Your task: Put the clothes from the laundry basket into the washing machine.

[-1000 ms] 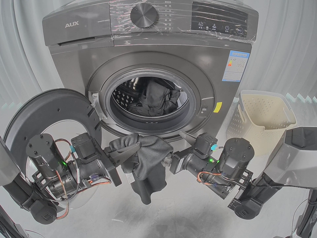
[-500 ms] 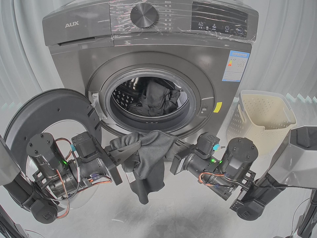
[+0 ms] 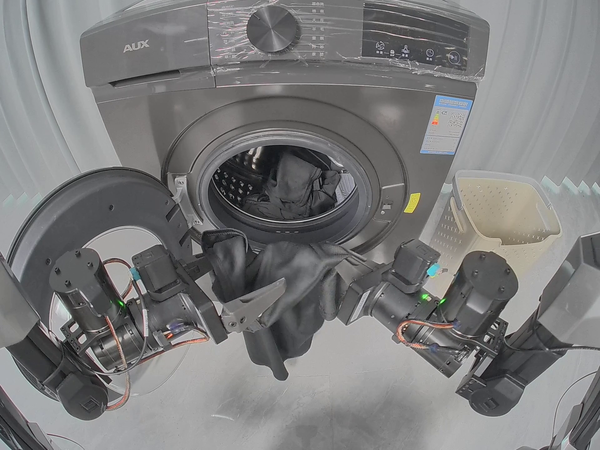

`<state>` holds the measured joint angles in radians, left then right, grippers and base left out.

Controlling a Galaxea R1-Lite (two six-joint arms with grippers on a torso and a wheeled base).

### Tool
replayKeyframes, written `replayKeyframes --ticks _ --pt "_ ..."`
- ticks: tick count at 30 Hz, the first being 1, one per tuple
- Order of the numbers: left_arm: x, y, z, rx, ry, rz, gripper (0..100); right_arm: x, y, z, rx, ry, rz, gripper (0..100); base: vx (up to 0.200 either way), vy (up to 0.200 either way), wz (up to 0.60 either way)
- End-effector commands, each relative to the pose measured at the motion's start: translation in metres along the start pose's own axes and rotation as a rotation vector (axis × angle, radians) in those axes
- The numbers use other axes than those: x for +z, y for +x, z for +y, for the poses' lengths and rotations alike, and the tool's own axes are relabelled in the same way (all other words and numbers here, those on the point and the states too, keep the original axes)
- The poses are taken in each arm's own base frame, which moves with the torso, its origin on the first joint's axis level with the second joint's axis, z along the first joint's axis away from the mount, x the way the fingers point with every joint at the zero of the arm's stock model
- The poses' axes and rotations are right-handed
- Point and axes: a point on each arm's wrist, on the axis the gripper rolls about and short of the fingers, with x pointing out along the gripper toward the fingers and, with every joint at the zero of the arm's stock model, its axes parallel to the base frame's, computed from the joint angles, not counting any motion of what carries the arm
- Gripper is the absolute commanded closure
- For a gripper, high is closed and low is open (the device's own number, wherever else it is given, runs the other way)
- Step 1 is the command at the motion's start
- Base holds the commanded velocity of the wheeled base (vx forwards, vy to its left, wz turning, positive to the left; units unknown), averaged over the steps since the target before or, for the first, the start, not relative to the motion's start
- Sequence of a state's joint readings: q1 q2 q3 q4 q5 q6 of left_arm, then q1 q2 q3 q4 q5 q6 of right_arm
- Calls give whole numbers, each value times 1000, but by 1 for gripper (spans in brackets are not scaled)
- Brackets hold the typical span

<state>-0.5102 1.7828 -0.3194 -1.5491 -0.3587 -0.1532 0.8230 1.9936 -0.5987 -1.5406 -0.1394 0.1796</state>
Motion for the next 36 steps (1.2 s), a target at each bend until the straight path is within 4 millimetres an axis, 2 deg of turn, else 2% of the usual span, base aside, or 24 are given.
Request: replayKeyframes --ticks 1,21,36 --pt "-6 1 5 17 -7 22 0 18 -8 0 3 5 -46 100 0 0 0" --pt "-27 0 19 64 -28 103 0 36 -13 5 19 11 -100 100 0 0 0" --pt "-41 -5 16 58 -21 166 0 42 -2 5 14 7 -135 100 0 0 0"
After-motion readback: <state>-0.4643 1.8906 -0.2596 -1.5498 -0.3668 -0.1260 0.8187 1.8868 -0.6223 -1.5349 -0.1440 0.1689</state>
